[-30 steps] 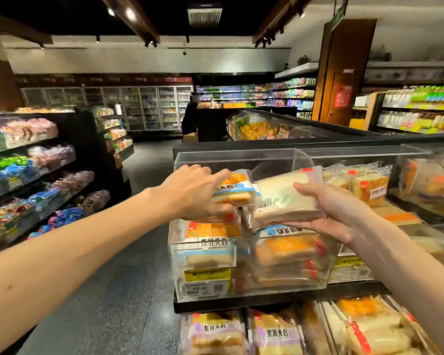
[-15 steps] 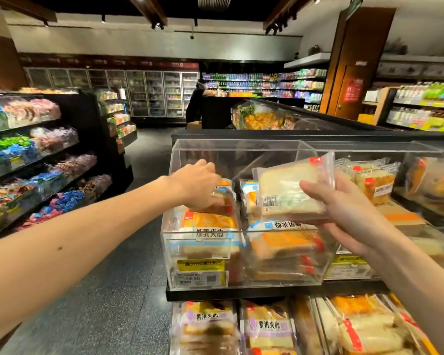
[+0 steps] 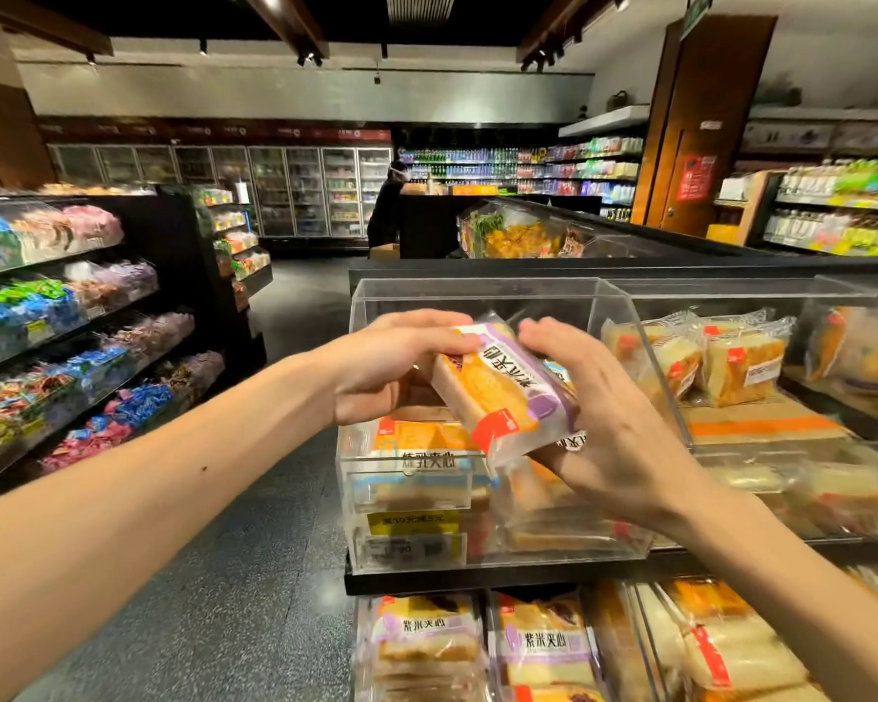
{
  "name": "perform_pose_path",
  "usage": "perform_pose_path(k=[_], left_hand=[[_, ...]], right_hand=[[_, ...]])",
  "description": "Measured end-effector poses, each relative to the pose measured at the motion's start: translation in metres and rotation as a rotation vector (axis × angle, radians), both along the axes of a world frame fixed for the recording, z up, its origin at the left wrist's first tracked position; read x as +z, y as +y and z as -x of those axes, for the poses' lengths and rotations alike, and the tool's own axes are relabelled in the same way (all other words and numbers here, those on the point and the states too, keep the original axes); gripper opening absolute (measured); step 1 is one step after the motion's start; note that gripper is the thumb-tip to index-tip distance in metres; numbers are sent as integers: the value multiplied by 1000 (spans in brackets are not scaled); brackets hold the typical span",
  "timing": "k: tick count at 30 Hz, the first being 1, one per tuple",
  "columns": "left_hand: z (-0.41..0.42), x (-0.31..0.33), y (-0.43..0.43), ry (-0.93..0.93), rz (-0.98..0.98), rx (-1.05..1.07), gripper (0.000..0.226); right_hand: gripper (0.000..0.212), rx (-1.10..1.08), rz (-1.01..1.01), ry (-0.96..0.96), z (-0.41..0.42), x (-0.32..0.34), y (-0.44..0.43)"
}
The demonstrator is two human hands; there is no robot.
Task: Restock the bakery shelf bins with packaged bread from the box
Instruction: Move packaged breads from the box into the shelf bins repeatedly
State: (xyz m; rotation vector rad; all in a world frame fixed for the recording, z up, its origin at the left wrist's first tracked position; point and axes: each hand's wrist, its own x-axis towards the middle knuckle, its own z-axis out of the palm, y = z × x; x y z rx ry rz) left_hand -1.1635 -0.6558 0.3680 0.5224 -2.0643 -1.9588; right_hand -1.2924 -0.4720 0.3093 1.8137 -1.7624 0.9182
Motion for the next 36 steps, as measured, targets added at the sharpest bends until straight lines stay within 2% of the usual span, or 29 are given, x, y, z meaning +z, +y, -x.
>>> perform_pose_path(k=[2, 4, 8, 11, 13, 16, 19, 23, 26, 28, 30, 31, 33, 36], left_hand=[[-5, 3, -1, 58, -35, 58, 35], [-8, 4, 0, 112, -87, 104, 39], [-8, 4, 10, 220, -179, 170, 44], [-13, 5, 26, 325, -118, 206, 48], [-22, 4, 41, 368, 36, 160, 46], [-37, -11, 63, 426, 253, 38, 45], [-42, -32, 77, 323, 370, -100, 43], [-38, -64, 108, 48, 357, -282, 38], [-38, -105, 130, -116, 235, -329, 39], [-48, -139, 146, -173, 130, -255, 42], [-65, -174, 163, -220, -77, -75, 53], [-75, -191, 171, -255, -238, 15, 62], [-95, -217, 188, -340, -535, 63, 73], [-113, -240, 207, -378, -679, 37, 63]], right_hand=[[87, -62, -22, -184, 2, 2, 3], [93, -54, -95, -515, -1, 7, 7], [92, 180, -115, -1070, -6, 16, 9], [80, 381, -5, -1416, -19, 26, 11], [63, 364, 51, -1460, -26, 30, 19], [53, 304, 48, -1452, -34, 9, 44], [43, 304, -17, -1468, -37, -28, 75], [67, 318, -184, -1548, -40, -73, 107], [75, 258, -254, -1672, -55, -110, 126], [74, 244, -288, -1805, -69, -140, 139], [66, 183, -283, -1965, -80, -166, 155], [53, 149, -275, -2038, -84, -177, 163], [34, 111, -235, -2148, -91, -191, 176], [39, 62, -202, -2183, -98, -206, 181]])
